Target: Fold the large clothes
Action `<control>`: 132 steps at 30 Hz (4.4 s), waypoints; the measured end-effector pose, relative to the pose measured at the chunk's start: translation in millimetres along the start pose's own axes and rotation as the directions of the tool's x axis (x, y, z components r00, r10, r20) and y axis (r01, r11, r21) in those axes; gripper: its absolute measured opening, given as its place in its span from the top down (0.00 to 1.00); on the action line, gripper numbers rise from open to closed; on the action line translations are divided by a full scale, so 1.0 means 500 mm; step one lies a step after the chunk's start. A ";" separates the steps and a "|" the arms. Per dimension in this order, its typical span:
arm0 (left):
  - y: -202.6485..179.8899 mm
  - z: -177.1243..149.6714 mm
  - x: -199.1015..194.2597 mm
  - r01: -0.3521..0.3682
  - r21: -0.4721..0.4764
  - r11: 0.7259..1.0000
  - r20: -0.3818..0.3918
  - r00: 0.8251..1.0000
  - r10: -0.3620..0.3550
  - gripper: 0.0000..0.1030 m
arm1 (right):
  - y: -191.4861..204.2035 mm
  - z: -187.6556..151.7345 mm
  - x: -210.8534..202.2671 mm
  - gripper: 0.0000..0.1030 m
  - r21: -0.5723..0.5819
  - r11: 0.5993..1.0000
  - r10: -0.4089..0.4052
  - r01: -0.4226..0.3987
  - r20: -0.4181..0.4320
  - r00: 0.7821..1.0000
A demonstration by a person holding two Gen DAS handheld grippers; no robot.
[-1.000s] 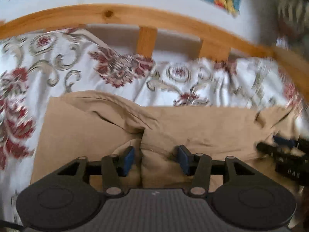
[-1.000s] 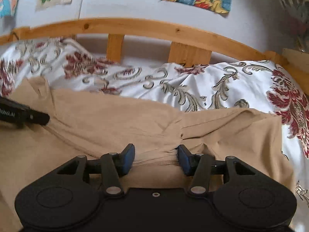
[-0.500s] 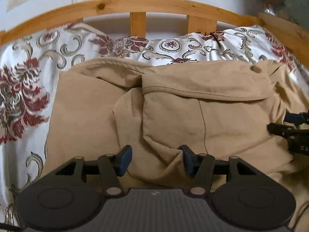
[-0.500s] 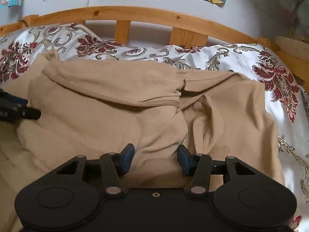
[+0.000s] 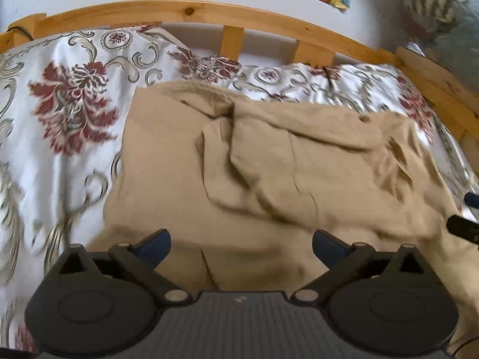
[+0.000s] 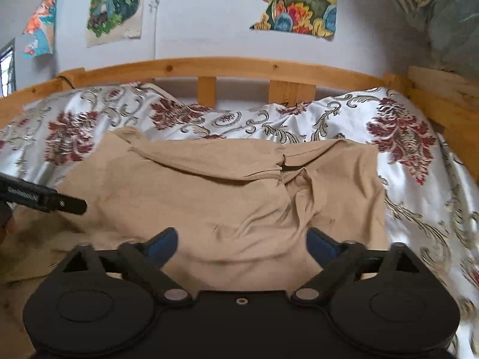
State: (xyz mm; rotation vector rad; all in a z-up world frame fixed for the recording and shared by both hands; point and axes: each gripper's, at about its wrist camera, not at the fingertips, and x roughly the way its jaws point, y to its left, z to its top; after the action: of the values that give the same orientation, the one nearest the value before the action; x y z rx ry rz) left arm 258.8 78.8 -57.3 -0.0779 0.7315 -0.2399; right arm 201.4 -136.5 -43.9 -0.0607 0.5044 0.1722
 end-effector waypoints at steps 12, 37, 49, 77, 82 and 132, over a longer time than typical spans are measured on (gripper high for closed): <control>-0.133 -0.194 -0.188 -0.033 0.257 0.966 0.027 0.999 0.026 0.01 | 0.122 -0.119 -0.246 0.01 -0.277 0.958 0.050 -0.072 -0.084 0.995; -0.184 -0.284 -0.259 0.056 0.480 0.876 -0.014 0.998 -0.056 0.01 | 0.162 -0.214 -0.200 0.01 -0.382 0.915 -0.010 -0.128 -0.339 0.941; -0.263 -0.317 -0.225 0.013 0.645 0.764 -0.004 1.000 -0.014 0.01 | 0.114 -0.175 -0.209 0.01 -0.266 0.960 0.035 -0.084 -0.184 0.982; -0.244 -0.193 -0.239 0.027 0.534 0.845 0.023 0.999 -0.046 0.70 | 0.179 -0.213 -0.189 0.08 -0.486 0.868 -0.023 -0.105 -0.251 0.968; -0.233 -0.189 -0.246 0.083 0.518 0.851 -0.008 0.996 -0.092 0.69 | 0.129 -0.167 -0.204 0.40 -0.278 0.960 0.007 -0.039 -0.114 0.993; -0.016 -0.217 -0.513 -0.187 0.384 0.904 0.136 0.980 0.145 0.97 | 0.130 -0.134 -0.478 0.95 -0.648 0.745 -0.237 0.160 -0.033 0.971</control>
State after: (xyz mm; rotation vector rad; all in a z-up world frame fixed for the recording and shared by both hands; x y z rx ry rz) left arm 0.6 135.0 30.5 0.3550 0.5696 -0.2145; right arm -48.1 -115.0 12.8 -0.8073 0.5297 0.1249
